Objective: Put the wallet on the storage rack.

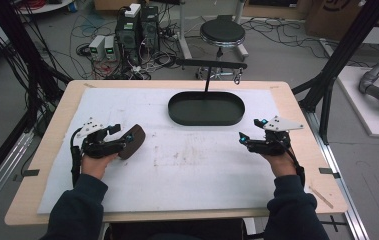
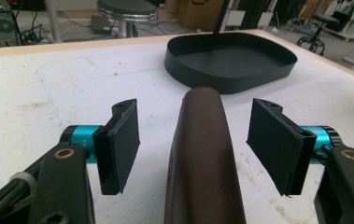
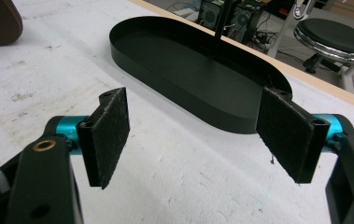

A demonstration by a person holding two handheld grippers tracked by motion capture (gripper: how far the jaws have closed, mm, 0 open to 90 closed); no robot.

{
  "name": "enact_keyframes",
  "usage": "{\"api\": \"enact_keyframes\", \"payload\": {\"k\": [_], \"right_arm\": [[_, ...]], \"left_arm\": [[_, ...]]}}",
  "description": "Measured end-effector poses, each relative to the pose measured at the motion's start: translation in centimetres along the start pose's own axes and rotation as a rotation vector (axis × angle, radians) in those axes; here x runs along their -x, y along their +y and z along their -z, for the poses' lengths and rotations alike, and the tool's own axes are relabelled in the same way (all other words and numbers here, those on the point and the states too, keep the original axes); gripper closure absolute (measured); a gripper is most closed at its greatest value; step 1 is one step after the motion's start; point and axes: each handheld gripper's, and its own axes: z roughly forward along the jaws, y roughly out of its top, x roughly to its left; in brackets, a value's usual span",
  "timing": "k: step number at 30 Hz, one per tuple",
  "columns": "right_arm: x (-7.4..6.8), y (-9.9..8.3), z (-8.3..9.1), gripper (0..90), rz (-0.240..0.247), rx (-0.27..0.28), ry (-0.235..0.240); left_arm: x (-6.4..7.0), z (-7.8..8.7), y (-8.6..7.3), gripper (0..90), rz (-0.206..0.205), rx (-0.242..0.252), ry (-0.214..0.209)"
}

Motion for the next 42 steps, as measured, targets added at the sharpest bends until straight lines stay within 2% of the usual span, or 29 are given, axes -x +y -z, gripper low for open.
{"api": "enact_keyframes", "payload": {"k": [4, 6, 8, 12, 17, 21, 24, 28, 34, 39, 42], "right_arm": [[0.0, 0.0, 0.0, 26.6, -0.002, 0.001, 0.002], [0.1, 0.0, 0.0, 26.5, 0.0, 0.002, 0.003], [0.1, 0.0, 0.0, 26.6, -0.001, 0.004, 0.001], [0.1, 0.0, 0.1, 26.6, -0.002, 0.007, 0.002], [0.2, 0.0, 0.1, 26.7, -0.009, 0.014, 0.003], [0.3, 0.0, 0.1, 26.8, -0.01, 0.014, 0.008], [0.3, 0.1, 0.2, 26.9, -0.009, 0.016, 0.005], [0.6, 0.0, 0.1, 26.8, -0.02, 0.017, 0.007], [1.1, -0.1, 0.3, 26.8, -0.041, 0.025, 0.007], [1.7, -0.3, 0.6, 26.8, -0.052, 0.036, -0.001], [1.9, -0.4, 0.8, 26.8, -0.057, 0.038, -0.007]], "left_arm": [[-0.1, -0.1, -0.5, 32.7, 0.0, -0.061, -0.004], [0.1, -0.2, -0.5, 42.4, -0.009, -0.079, -0.015], [0.2, -0.2, -0.5, 57.0, -0.032, -0.091, -0.021], [0.4, -0.3, -0.2, 62.8, -0.053, -0.086, -0.023], [1.0, -1.0, 0.8, 63.5, -0.08, -0.055, -0.056], [1.3, -2.2, 1.8, 63.5, -0.082, -0.036, -0.08], [1.7, -3.7, 3.2, 63.6, -0.099, -0.035, -0.098], [2.4, -6.0, 5.2, 63.8, -0.102, -0.021, -0.147], [4.0, -10.2, 8.3, 63.9, -0.154, -0.035, -0.206], [5.5, -14.1, 9.8, 64.0, -0.192, -0.046, -0.253], [6.0, -16.3, 10.7, 64.1, -0.195, -0.054, -0.282]]}}
